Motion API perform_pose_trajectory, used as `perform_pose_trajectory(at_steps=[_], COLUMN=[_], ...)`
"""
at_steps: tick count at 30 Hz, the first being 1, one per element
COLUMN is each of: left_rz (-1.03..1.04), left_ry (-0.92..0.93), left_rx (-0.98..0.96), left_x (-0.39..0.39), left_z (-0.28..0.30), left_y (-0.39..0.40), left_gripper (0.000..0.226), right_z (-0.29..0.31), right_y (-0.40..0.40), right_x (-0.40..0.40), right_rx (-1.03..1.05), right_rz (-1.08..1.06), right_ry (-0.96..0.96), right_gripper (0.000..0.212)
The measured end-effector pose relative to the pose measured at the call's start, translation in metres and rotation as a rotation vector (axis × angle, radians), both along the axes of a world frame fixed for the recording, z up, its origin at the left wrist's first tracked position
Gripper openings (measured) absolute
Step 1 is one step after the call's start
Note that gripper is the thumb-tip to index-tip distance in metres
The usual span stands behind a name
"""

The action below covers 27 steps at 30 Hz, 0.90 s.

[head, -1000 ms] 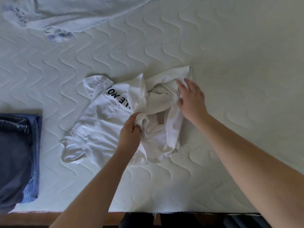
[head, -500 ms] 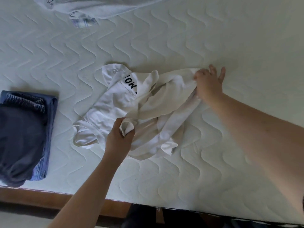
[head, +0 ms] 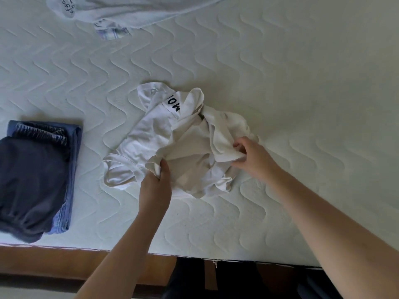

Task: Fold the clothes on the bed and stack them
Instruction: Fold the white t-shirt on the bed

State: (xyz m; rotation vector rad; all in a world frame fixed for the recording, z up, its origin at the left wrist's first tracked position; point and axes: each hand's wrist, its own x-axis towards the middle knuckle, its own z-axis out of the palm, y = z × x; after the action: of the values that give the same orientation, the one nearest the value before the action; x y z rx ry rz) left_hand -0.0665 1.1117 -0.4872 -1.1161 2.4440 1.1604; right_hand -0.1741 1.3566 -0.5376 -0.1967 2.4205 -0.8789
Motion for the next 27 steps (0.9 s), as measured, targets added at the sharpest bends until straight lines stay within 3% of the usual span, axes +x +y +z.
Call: perform_pose_trajectory(at_steps=[3,6,8,11,14,17,22,27], left_rz=[-0.119,-0.200,-0.252,-0.297,-0.278,-0.401,-0.542,-0.513], left_ry=[0.074,0.141,0.146,0.118,0.099,0.105,0.083,0.119], left_rx=[0.037,0.172,0.254,0.282,0.278,0.280,0.116,-0.058], left_x=[0.001,0.000,0.001,0.004,0.007,0.012,0.019,0.012], left_z=[0.023,0.050,0.072,0.103,0.133,0.161,0.200,0.224], left_y=[-0.012,-0.026,-0.032,-0.039,-0.050,-0.070,-0.101,-0.127], left_gripper=[0.018,0.054,0.065,0.046,0.018,0.027,0.061,0.047], right_z=[0.004,0.030,0.052,0.095,0.138,0.173,0.227,0.281], right_y=[0.013,0.022,0.025,0.026,0.028,0.027,0.027,0.041], right_x=[0.019,0.031,0.039,0.048,0.057,0.067,0.082,0.085], right_rx=[0.251,0.413,0.349,0.150,0.057,0.087,0.213,0.364], right_rz=[0.021,-0.054,-0.172,-0.333,-0.295,-0.220,-0.214,-0.305], right_ry=[0.081,0.214,0.245,0.125,0.070,0.067,0.214,0.413], right_gripper=[0.023,0.014,0.016,0.016,0.014,0.008,0.017,0.030])
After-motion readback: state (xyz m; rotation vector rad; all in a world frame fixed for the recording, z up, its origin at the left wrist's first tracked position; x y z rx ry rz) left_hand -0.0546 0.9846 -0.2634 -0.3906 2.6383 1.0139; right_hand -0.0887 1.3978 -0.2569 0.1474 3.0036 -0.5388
